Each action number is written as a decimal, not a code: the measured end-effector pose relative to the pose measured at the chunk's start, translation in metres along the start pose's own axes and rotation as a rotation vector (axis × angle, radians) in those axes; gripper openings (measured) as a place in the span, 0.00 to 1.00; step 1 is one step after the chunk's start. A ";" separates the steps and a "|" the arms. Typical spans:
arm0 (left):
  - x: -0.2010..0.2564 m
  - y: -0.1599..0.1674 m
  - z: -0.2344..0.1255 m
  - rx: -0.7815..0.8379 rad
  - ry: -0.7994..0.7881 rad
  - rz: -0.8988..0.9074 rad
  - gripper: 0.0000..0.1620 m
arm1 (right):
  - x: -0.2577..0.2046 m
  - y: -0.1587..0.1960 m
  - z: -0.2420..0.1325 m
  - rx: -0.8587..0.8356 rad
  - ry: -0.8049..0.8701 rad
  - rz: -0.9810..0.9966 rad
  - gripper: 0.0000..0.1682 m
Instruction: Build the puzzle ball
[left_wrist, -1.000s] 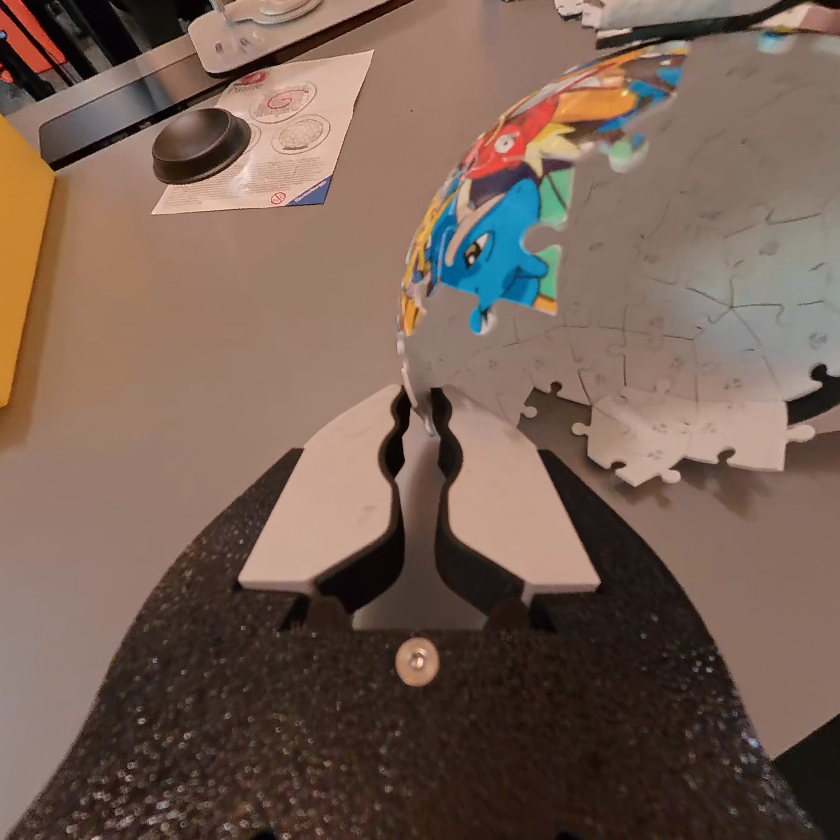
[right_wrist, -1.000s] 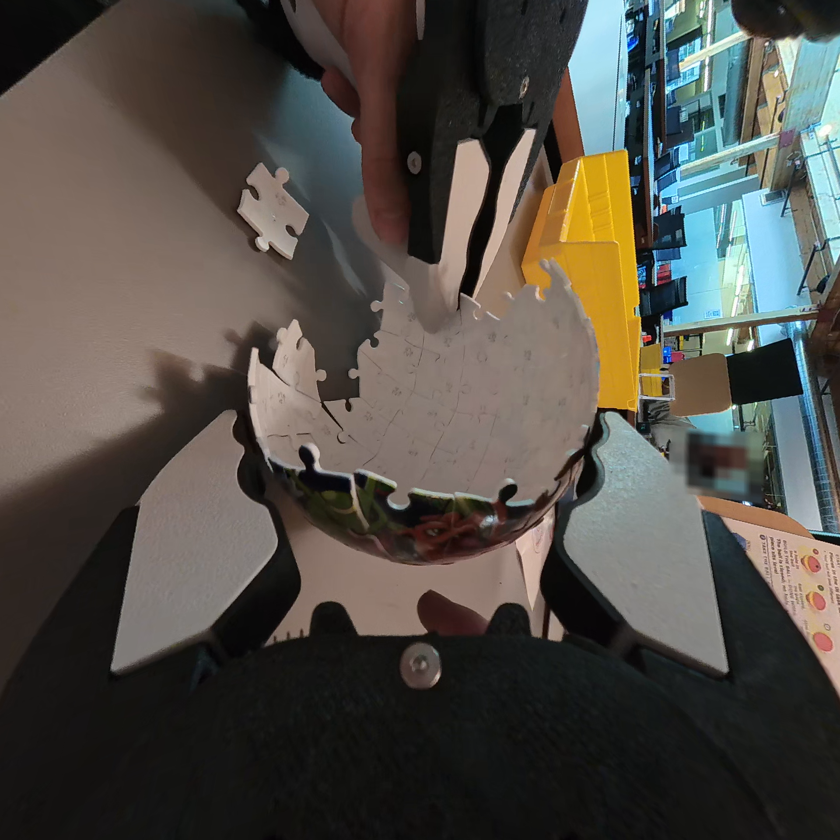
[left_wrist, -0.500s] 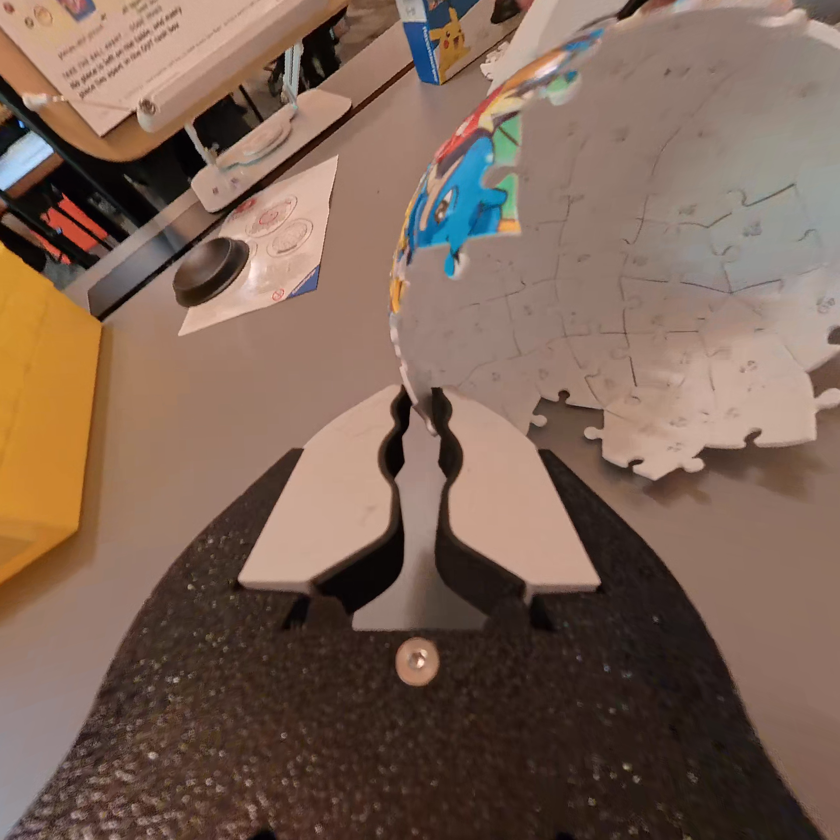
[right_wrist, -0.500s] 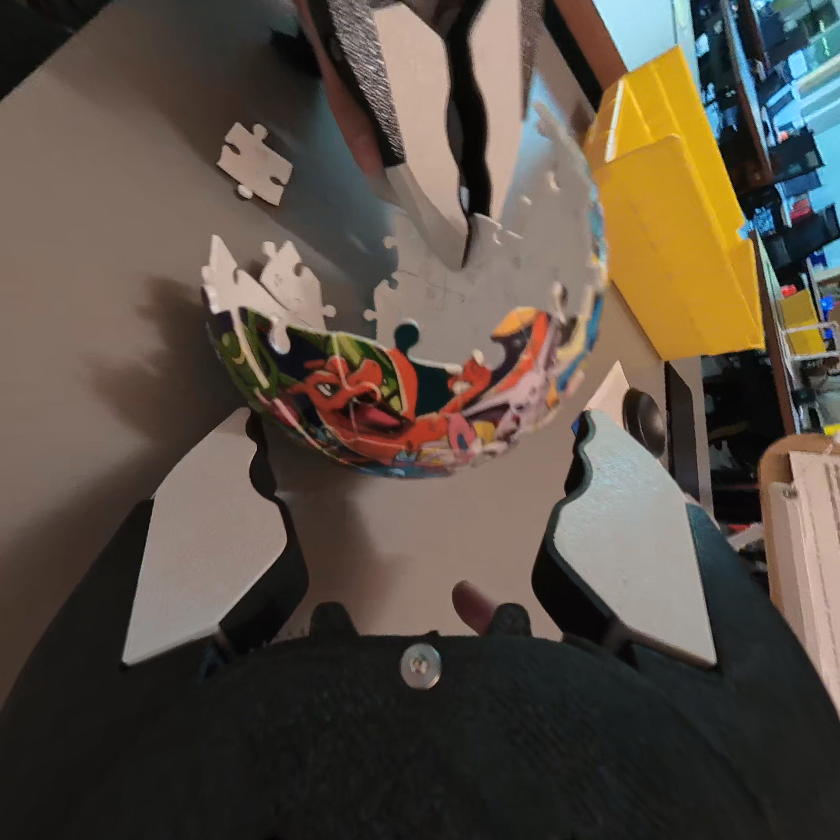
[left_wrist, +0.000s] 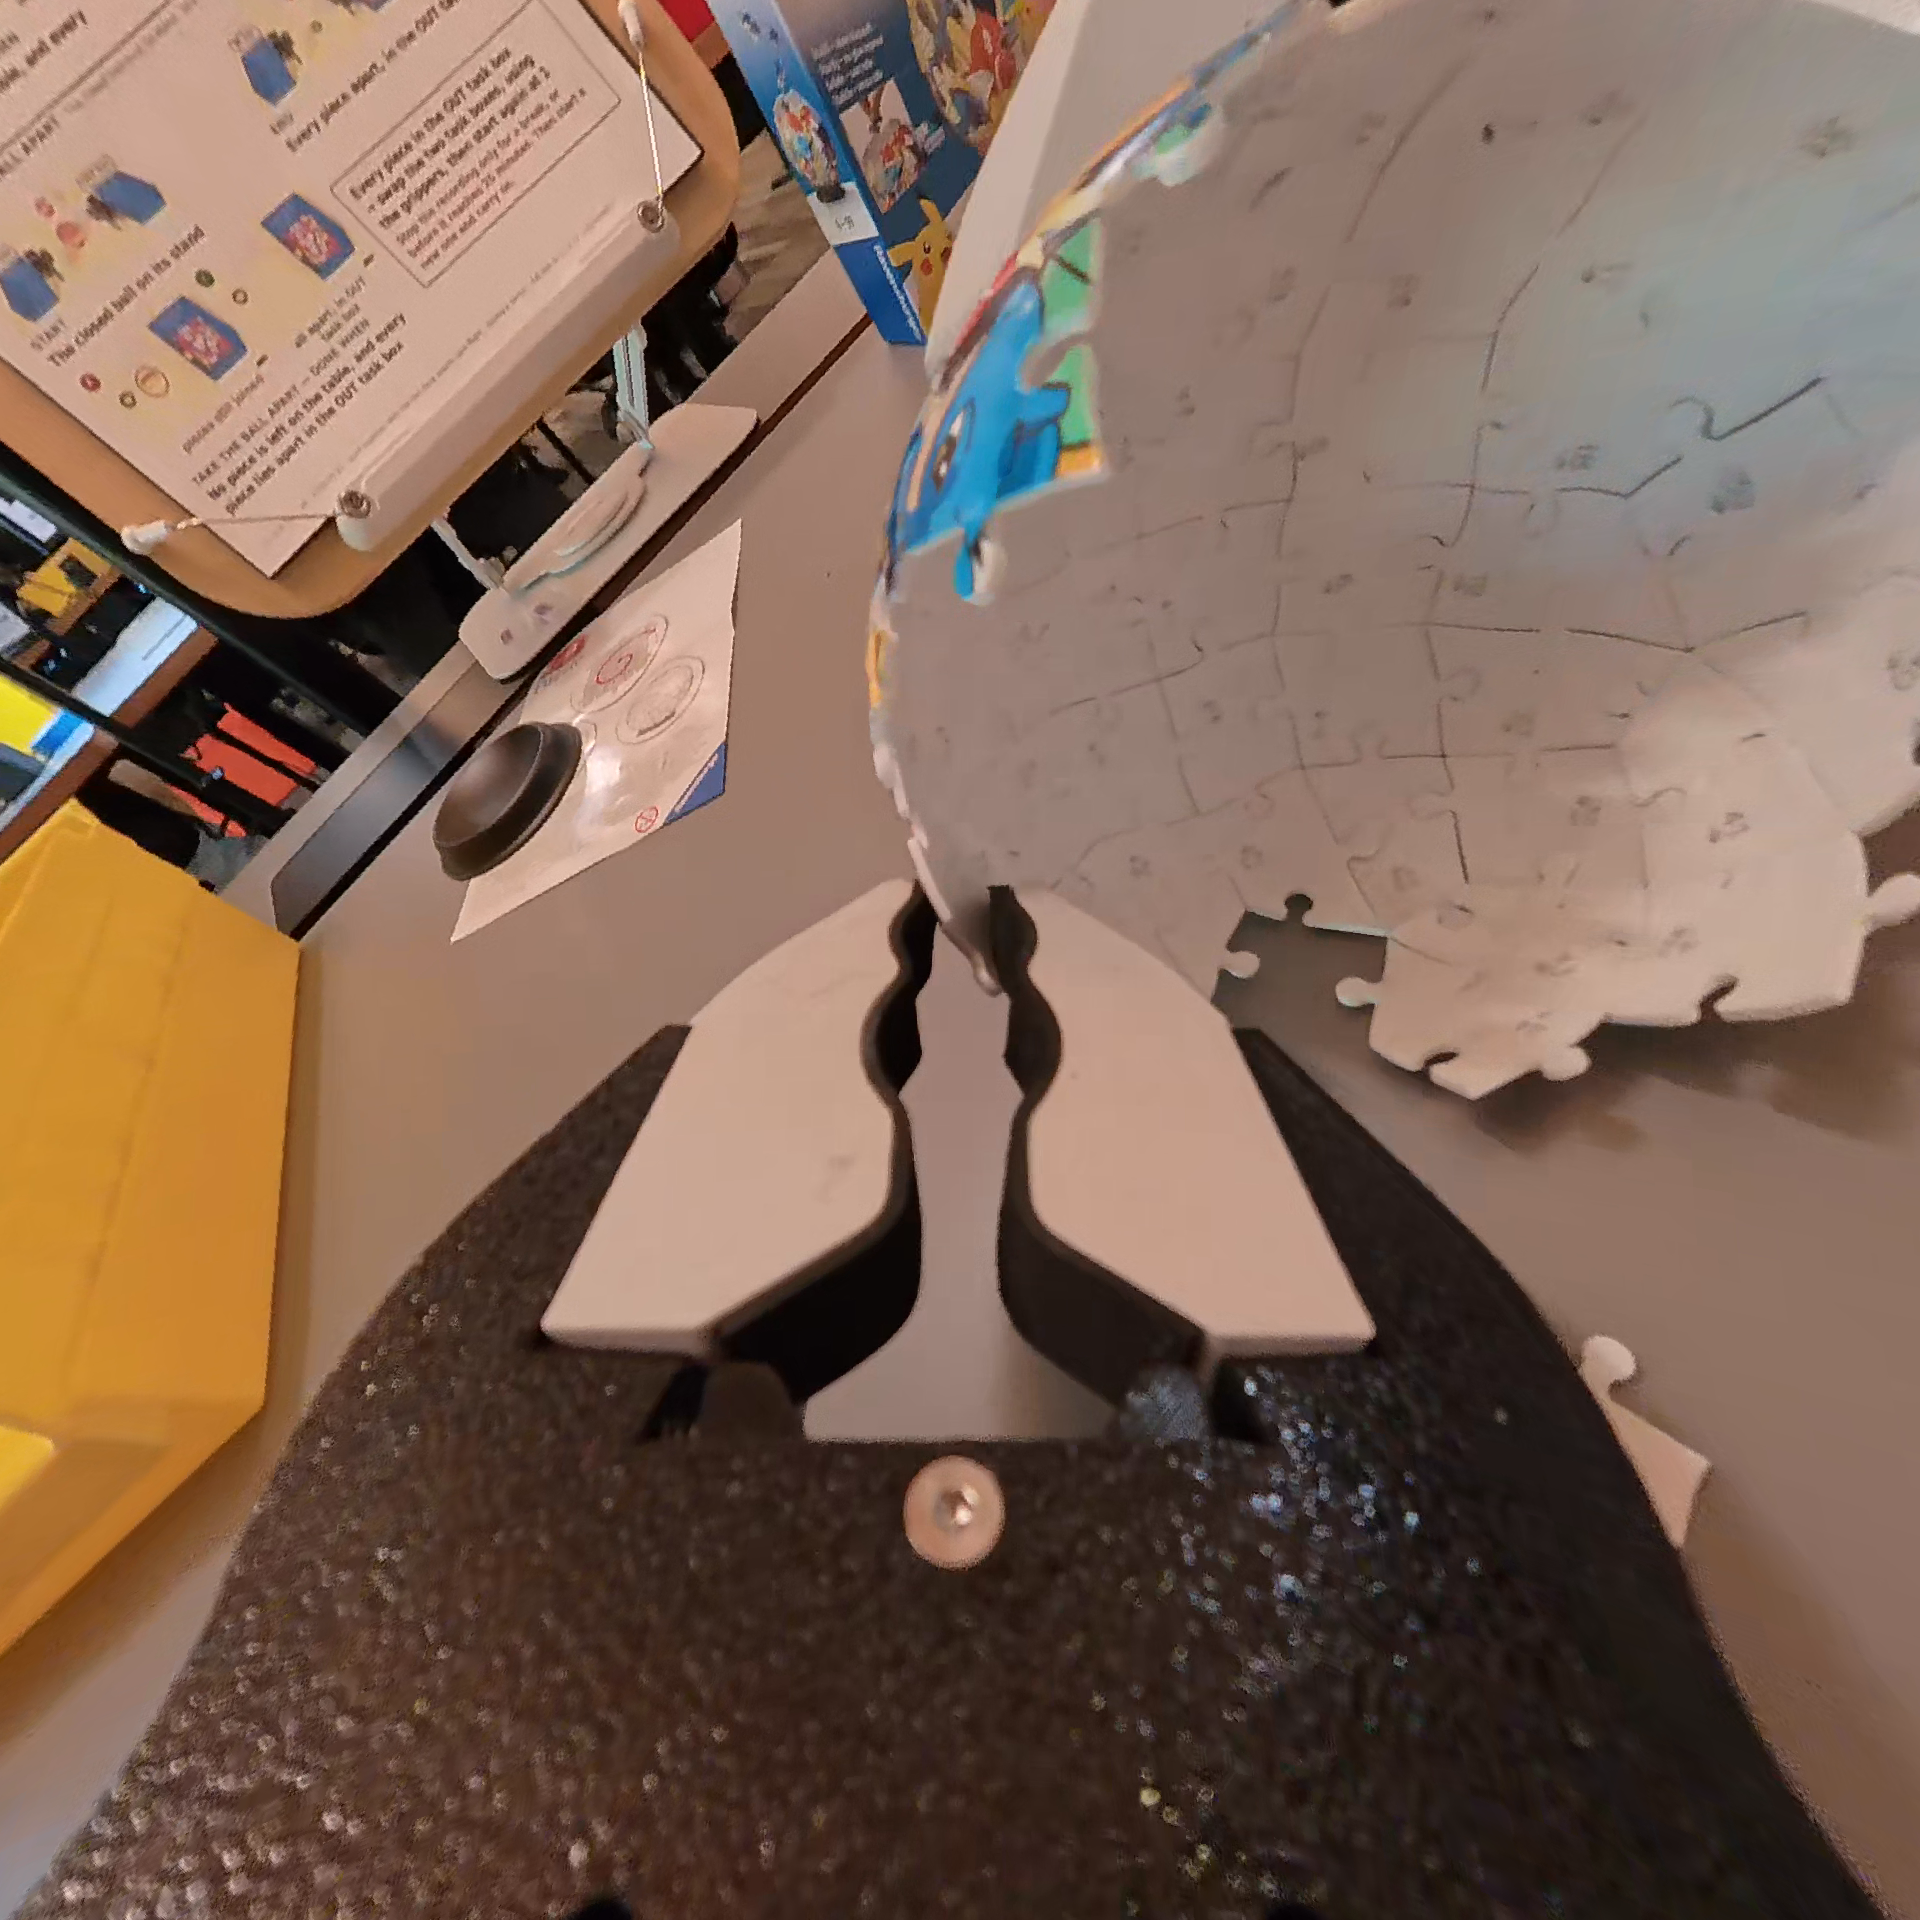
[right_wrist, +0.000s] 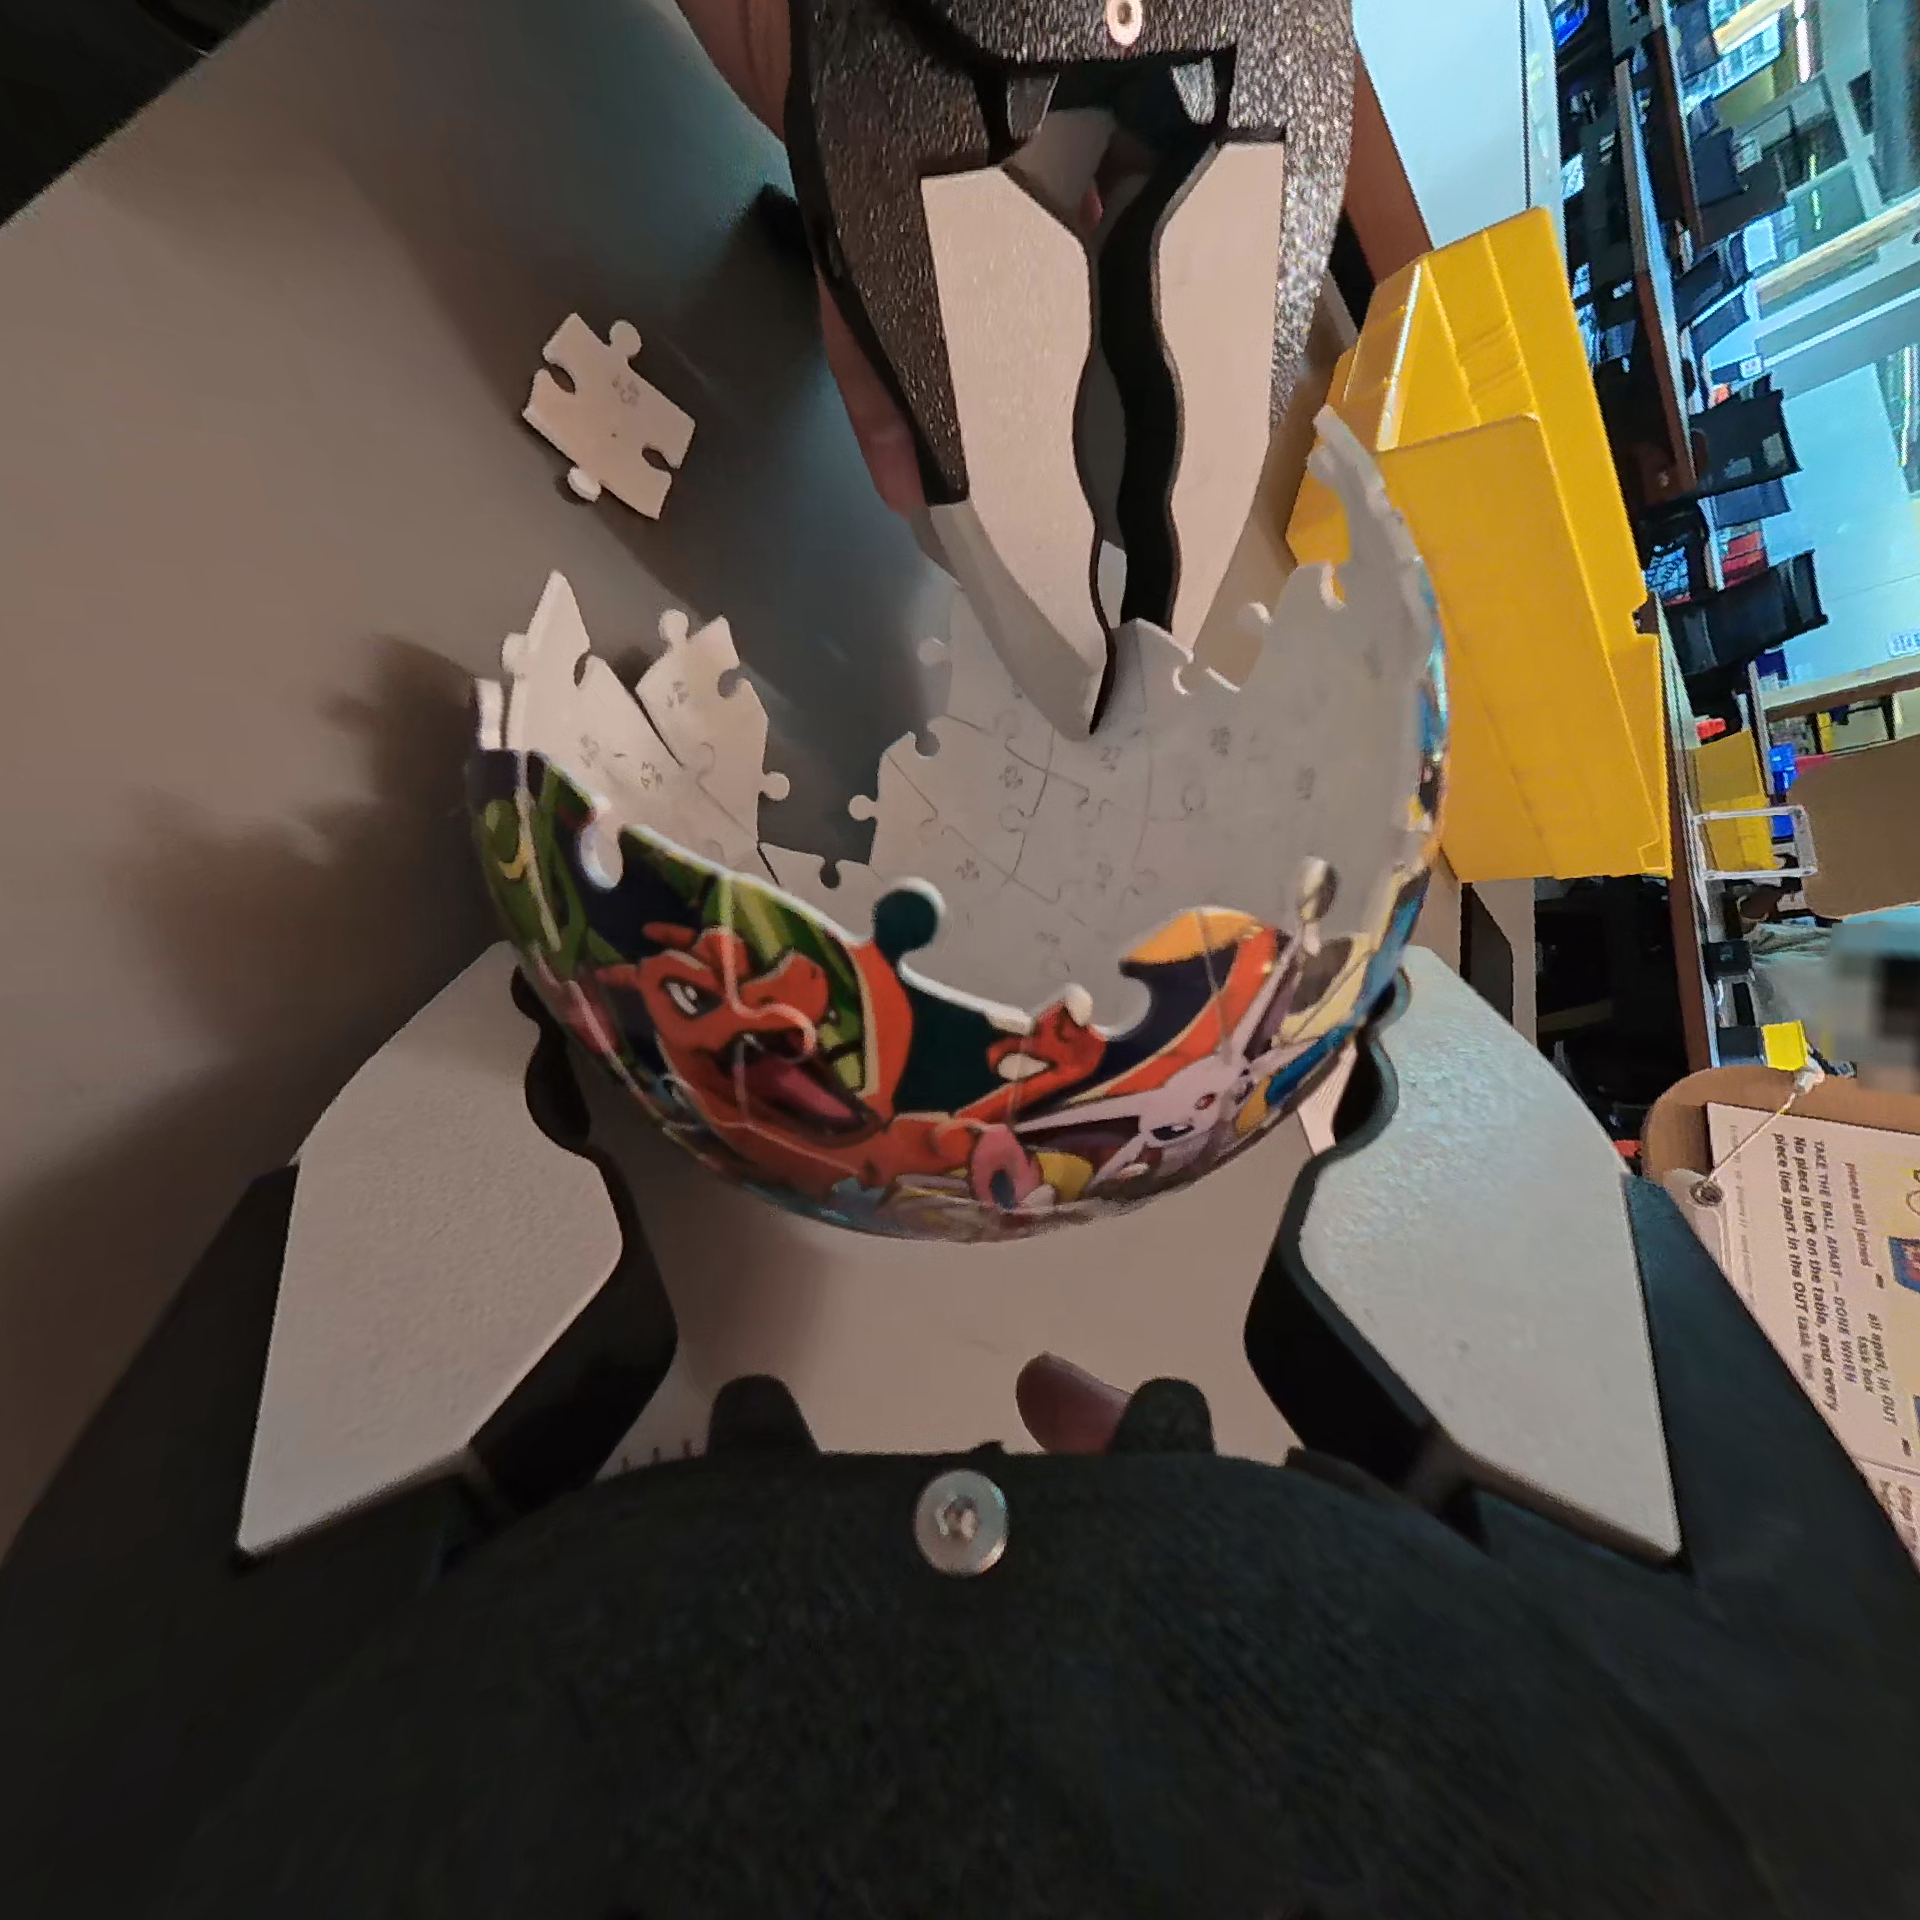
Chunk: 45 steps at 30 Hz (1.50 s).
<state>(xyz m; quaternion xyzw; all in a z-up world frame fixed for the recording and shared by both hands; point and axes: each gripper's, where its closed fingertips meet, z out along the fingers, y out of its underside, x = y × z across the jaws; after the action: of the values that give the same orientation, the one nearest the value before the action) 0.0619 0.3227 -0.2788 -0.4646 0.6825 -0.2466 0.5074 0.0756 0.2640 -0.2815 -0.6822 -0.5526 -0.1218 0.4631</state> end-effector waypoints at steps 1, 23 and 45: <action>0.000 -0.001 0.000 0.011 0.004 0.008 0.07 | -0.001 -0.002 0.001 0.008 -0.001 -0.002 0.85; -0.004 -0.004 -0.007 0.016 -0.014 -0.065 0.34 | -0.001 -0.006 0.001 -0.081 0.048 -0.139 0.85; 0.015 0.050 -0.043 -0.361 -0.113 -0.606 0.61 | -0.002 -0.016 0.008 -0.215 0.019 -0.285 0.86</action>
<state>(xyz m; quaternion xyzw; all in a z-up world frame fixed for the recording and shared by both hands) 0.0027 0.3260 -0.3103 -0.7410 0.5172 -0.2355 0.3578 0.0582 0.2681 -0.2790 -0.6413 -0.6231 -0.2513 0.3707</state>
